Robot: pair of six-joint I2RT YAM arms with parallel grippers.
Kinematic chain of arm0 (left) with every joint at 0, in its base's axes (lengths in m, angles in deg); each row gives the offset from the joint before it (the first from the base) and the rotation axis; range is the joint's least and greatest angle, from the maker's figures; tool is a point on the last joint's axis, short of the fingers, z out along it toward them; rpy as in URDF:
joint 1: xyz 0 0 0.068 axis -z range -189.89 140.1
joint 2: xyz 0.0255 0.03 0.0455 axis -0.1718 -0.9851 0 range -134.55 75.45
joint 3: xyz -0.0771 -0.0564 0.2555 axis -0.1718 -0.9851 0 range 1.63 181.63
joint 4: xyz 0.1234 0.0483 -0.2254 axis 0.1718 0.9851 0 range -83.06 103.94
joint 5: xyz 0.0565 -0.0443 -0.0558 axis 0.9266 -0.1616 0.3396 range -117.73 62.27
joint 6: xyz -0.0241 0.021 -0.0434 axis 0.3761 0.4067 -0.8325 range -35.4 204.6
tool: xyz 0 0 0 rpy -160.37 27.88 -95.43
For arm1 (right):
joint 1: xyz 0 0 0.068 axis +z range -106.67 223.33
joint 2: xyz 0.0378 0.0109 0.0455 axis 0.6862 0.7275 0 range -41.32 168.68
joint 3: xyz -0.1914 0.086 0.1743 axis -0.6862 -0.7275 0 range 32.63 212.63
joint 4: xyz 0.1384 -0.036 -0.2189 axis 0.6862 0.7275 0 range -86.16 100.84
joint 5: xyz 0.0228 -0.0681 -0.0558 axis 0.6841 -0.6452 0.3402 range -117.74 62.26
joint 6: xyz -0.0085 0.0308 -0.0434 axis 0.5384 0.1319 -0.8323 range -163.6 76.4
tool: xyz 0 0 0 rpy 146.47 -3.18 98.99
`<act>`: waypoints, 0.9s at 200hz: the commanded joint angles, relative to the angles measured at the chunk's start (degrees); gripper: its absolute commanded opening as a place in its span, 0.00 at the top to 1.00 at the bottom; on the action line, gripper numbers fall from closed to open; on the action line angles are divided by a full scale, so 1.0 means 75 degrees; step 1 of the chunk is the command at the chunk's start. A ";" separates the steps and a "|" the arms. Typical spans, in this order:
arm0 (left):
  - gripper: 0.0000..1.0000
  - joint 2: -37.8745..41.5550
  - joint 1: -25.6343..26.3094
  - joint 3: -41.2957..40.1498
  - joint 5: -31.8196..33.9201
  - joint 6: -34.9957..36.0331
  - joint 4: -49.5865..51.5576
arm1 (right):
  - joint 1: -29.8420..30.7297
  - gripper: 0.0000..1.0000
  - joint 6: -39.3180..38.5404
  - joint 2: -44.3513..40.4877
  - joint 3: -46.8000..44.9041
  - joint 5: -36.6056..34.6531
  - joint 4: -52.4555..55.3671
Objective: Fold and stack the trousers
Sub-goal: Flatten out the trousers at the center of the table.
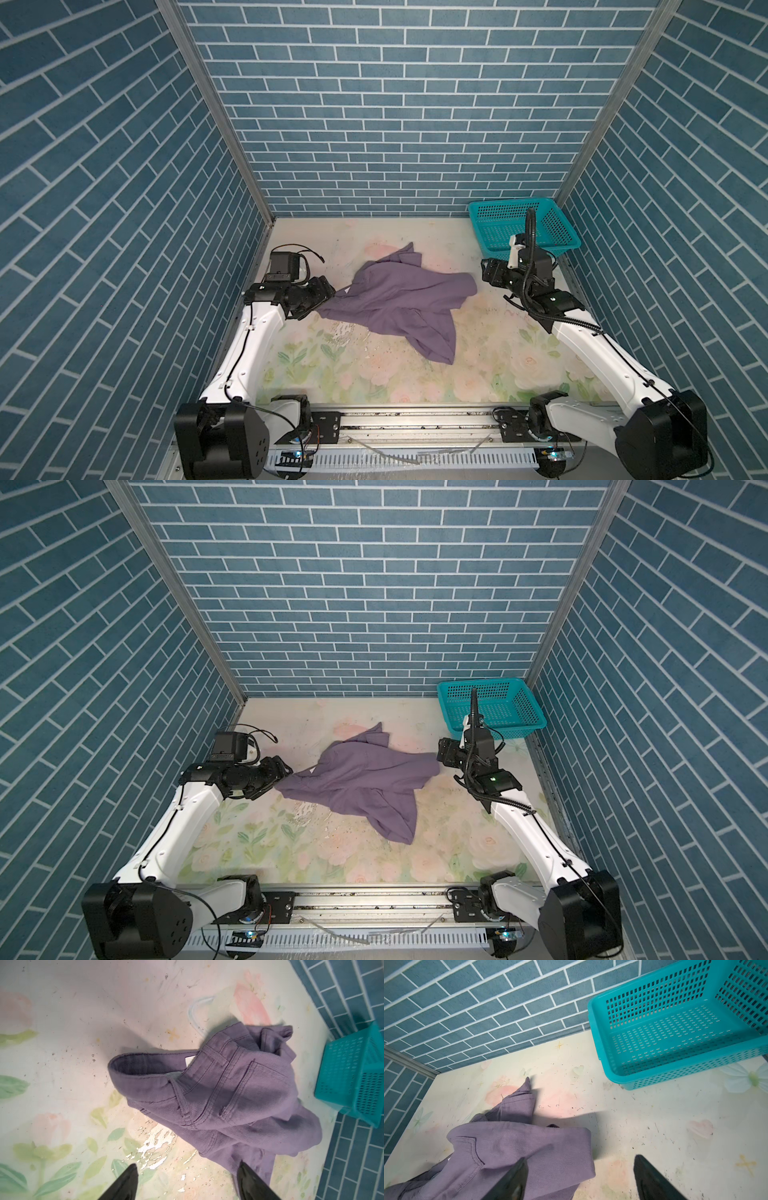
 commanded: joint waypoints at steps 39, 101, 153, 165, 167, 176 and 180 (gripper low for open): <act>0.19 -0.1408 0.1112 0.1247 0.0237 0.0036 -0.0738 | 0.0000 0.19 0.0149 0.1423 0.0995 -0.0003 0.1476; 0.13 -0.4374 0.2094 0.3123 0.0667 0.0335 -0.1315 | -0.0024 0.14 0.0610 0.2596 0.1262 0.0448 0.1771; 0.15 -0.5988 0.2257 0.3451 0.0312 0.0233 -0.1568 | -0.0023 0.13 0.0415 0.3019 0.1247 0.0994 0.1409; 0.24 -0.6188 0.2300 0.3354 0.0102 0.0134 -0.1769 | -0.0017 0.17 0.0427 0.3295 0.1261 0.1257 0.1373; 0.28 -0.6215 0.2312 0.3338 0.0072 0.0130 -0.1793 | -0.0018 0.18 0.0427 0.3349 0.1262 0.1316 0.1365; 0.42 -0.6294 0.2374 0.3330 0.0035 0.0092 -0.1865 | -0.0014 0.22 0.0438 0.3577 0.1287 0.1509 0.1310; 0.52 -0.6311 0.2403 0.3345 0.0055 0.0090 -0.1869 | -0.0022 0.24 0.0458 0.3681 0.1289 0.1606 0.1273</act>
